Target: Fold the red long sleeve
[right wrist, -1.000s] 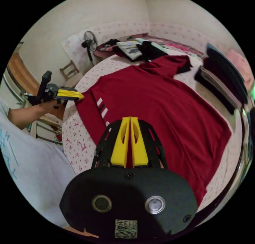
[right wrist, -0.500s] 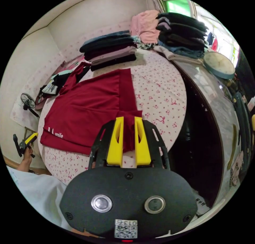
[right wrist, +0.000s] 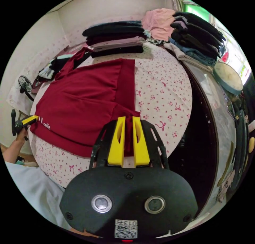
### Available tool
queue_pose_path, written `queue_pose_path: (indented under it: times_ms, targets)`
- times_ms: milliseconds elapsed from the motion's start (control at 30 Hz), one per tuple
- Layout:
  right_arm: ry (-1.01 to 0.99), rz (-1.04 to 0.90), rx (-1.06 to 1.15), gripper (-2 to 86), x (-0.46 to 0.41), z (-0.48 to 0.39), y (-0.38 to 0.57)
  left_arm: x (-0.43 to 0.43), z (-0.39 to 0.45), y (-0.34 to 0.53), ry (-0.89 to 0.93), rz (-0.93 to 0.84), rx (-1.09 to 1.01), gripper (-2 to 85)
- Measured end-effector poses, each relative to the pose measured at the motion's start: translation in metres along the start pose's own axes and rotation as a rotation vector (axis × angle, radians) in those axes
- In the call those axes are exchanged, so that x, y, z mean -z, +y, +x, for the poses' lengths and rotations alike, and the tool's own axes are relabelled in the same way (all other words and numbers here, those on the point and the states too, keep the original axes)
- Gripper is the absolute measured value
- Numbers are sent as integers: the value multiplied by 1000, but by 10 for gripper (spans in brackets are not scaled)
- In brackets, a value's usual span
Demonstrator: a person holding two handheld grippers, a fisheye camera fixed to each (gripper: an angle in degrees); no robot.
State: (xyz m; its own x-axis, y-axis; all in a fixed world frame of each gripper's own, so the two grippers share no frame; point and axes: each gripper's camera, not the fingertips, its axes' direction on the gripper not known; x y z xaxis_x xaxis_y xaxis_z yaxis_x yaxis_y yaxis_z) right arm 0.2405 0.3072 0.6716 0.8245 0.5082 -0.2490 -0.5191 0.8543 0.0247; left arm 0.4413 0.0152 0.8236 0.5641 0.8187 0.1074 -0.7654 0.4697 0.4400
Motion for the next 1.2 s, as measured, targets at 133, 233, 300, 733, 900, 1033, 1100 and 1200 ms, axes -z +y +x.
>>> queue_pose_path:
  times_ms: [133,233,300,733,900,1033,1100,1200]
  targets:
    - [-3,98,-104,46,36,18,18,16,-6,15,-65,32,109,-3]
    - [-54,178,-79,25,57,14,34,20,9,23,-99,23,68,-2]
    - [-33,199,8,17,60,-5,40,18,20,27,-118,11,38,-2]
    - [3,46,107,0,28,-40,40,12,24,58,-107,-32,130,-3]
    - [-72,104,245,-1,43,-78,41,34,50,35,-109,131,2,-2]
    - [-45,57,362,-1,21,-127,31,22,74,-8,-27,130,-84,5]
    - [-26,16,358,-1,9,-136,24,15,82,-23,-32,116,-117,6]
    - [-37,-31,353,0,-4,-137,16,-1,83,-31,-6,63,-140,2]
